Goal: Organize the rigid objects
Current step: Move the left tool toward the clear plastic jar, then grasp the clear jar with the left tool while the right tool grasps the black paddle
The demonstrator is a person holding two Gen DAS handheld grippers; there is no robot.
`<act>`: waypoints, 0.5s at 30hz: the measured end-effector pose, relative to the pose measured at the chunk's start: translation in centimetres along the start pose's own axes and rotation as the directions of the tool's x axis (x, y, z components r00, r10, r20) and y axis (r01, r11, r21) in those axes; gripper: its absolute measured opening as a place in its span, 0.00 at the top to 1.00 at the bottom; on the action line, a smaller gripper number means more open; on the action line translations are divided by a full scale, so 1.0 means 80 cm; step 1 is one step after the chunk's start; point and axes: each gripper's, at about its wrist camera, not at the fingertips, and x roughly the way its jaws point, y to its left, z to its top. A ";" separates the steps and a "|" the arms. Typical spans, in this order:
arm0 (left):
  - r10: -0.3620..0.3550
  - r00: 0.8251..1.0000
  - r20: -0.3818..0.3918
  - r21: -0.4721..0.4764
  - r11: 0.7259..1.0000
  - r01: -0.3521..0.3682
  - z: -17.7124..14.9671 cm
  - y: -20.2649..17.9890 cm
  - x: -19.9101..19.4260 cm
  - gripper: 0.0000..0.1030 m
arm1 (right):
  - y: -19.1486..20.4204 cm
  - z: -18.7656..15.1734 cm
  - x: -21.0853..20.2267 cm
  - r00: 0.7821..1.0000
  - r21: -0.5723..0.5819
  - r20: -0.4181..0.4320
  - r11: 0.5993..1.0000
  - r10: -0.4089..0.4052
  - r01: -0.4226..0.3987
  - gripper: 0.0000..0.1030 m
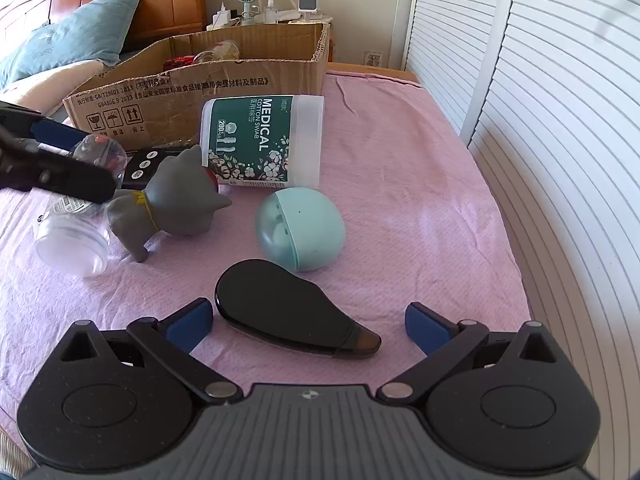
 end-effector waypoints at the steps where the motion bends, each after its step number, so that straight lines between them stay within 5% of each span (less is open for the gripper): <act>1: -0.002 1.000 -0.009 0.014 1.000 0.002 -0.003 -0.004 -0.002 0.01 | 0.000 0.000 0.000 1.000 -0.001 0.001 1.000 0.000 0.000 0.00; 9: 0.004 0.998 -0.056 0.144 0.990 0.004 -0.037 -0.051 -0.011 0.01 | 0.000 -0.004 -0.001 1.000 -0.005 0.017 1.000 0.005 -0.005 0.00; 15: 0.087 0.996 -0.038 0.180 0.981 -0.078 -0.048 -0.070 -0.002 0.01 | 0.000 -0.014 -0.010 1.000 -0.018 0.026 1.000 0.016 -0.016 0.00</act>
